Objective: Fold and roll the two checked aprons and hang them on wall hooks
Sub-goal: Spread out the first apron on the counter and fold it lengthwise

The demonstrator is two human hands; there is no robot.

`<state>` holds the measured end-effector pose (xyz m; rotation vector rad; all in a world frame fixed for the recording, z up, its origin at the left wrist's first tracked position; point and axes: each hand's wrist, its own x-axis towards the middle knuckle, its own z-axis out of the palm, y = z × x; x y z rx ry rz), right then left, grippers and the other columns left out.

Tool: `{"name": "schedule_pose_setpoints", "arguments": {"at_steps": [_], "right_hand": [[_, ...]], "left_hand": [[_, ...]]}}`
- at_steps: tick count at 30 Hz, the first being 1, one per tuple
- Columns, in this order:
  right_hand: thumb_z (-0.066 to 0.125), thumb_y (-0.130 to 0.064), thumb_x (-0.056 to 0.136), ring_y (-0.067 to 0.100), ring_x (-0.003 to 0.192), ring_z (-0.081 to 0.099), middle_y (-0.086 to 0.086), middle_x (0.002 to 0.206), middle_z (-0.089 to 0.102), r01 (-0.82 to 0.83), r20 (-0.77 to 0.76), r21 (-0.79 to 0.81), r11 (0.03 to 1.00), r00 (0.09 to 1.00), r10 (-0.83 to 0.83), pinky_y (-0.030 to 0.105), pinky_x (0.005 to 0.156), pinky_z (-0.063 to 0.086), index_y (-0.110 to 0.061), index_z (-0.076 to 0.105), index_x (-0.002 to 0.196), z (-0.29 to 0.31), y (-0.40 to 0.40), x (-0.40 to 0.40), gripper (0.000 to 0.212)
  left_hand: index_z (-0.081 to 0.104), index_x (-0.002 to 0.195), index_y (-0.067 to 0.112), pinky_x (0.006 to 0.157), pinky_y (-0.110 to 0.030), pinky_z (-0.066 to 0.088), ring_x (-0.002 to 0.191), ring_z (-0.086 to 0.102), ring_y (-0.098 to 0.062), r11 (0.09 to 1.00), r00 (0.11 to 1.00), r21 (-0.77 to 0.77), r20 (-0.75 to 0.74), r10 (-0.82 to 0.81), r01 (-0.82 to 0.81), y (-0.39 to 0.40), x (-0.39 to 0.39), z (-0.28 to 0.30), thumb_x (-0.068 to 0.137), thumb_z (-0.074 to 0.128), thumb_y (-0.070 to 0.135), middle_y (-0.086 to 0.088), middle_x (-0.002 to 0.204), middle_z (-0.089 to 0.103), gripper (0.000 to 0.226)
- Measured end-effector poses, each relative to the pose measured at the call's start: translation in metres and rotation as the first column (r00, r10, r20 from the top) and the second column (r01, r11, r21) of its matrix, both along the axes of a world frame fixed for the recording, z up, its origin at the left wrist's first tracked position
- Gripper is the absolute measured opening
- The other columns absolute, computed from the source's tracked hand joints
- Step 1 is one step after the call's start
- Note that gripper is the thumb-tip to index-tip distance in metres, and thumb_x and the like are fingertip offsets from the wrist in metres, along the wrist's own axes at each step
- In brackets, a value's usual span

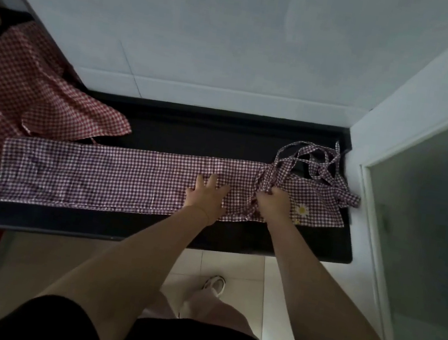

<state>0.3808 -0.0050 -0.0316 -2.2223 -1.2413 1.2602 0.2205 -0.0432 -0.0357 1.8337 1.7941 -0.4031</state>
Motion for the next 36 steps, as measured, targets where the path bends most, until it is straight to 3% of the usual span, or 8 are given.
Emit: {"name": "schedule_pose_setpoints", "arguments": {"at_steps": [7,10,13,16,19,22,27,36], "right_hand": [[0.051,-0.003,0.093,0.016,0.054,0.053,0.008,0.065,0.053,0.531,-0.636,-0.221,0.818,0.557,-0.534,0.033,0.056,0.05,-0.001,0.057,0.082,0.038,0.017,0.036,0.013],[0.052,-0.002,0.09,0.014,0.06,0.061,0.011,0.087,0.06,0.483,-0.356,0.098,0.87,0.834,-0.422,0.03,0.055,0.053,0.003,0.052,0.115,0.043,0.017,0.059,0.026],[0.051,-0.004,0.094,0.023,0.108,0.059,0.009,0.118,0.057,-0.018,0.191,0.186,0.982,0.981,-0.018,0.038,0.089,0.049,-0.006,0.041,0.134,0.048,-0.002,0.083,0.041],[0.051,-0.01,0.098,0.028,0.117,0.057,0.014,0.121,0.059,-0.378,0.331,-0.463,0.802,0.766,0.551,0.033,0.098,0.045,0.001,0.052,0.13,0.053,-0.025,0.093,0.034],[0.052,-0.011,0.098,0.028,0.121,0.055,0.015,0.131,0.056,-0.443,0.242,-0.686,0.577,0.61,0.755,0.019,0.086,0.049,0.002,0.053,0.131,0.054,-0.035,0.091,0.035],[0.062,-0.015,0.092,0.028,0.116,0.056,0.013,0.125,0.058,-0.429,0.266,-0.652,0.625,0.643,0.719,0.029,0.089,0.05,-0.005,0.058,0.123,0.056,-0.033,0.074,0.033],[0.05,-0.022,0.098,0.024,0.086,0.061,0.009,0.09,0.065,-0.449,0.148,-0.113,0.886,0.874,0.462,0.032,0.075,0.046,-0.005,0.067,0.092,0.031,-0.015,0.032,0.025],[0.059,-0.03,0.095,0.024,0.102,0.058,0.006,0.117,0.062,-0.177,0.032,-0.153,0.972,0.983,0.183,0.029,0.081,0.041,-0.007,0.062,0.117,0.002,-0.022,-0.002,0.032]], "left_hand": [[0.011,0.15,0.045,0.112,-0.063,0.027,0.146,-0.002,-0.046,0.998,0.998,-0.058,-0.058,0.003,-0.006,0.001,0.009,0.003,0.094,0.055,0.043,-0.009,0.161,-0.006,0.072],[0.009,0.15,0.047,0.112,-0.064,0.028,0.145,-0.003,-0.048,0.996,0.997,-0.085,-0.076,0.004,-0.011,0.005,0.016,0.005,0.093,0.057,0.041,-0.011,0.16,-0.009,0.075],[0.009,0.15,0.046,0.112,-0.064,0.027,0.145,-0.004,-0.049,0.995,0.997,-0.099,-0.083,-0.002,-0.006,0.009,0.021,0.005,0.091,0.058,0.045,-0.013,0.16,-0.01,0.077],[0.008,0.151,0.046,0.111,-0.064,0.028,0.144,-0.005,-0.051,0.994,0.996,-0.107,-0.081,-0.025,0.016,0.012,0.021,0.003,0.086,0.061,0.056,-0.014,0.16,-0.011,0.084],[0.008,0.151,0.045,0.11,-0.064,0.031,0.144,-0.003,-0.051,0.995,0.996,-0.093,-0.081,-0.048,0.04,0.013,0.02,0.002,0.082,0.065,0.054,-0.014,0.16,-0.009,0.09],[0.015,0.149,0.044,0.107,-0.063,0.035,0.143,0.003,-0.051,0.998,0.997,-0.054,-0.066,-0.042,0.039,0.012,0.018,0.0,0.083,0.064,0.054,-0.015,0.158,-0.001,0.083],[0.054,0.121,0.03,0.106,-0.056,0.04,0.14,0.024,-0.036,0.991,0.992,0.12,0.118,0.038,-0.052,0.005,0.01,0.004,0.088,0.064,0.035,-0.01,0.152,0.024,0.035],[0.065,0.093,0.021,0.086,-0.029,0.044,0.104,0.05,-0.016,0.923,0.982,0.383,0.185,-0.041,-0.033,-0.017,0.004,0.006,0.091,0.059,0.026,0.001,0.107,0.055,0.008]]}}
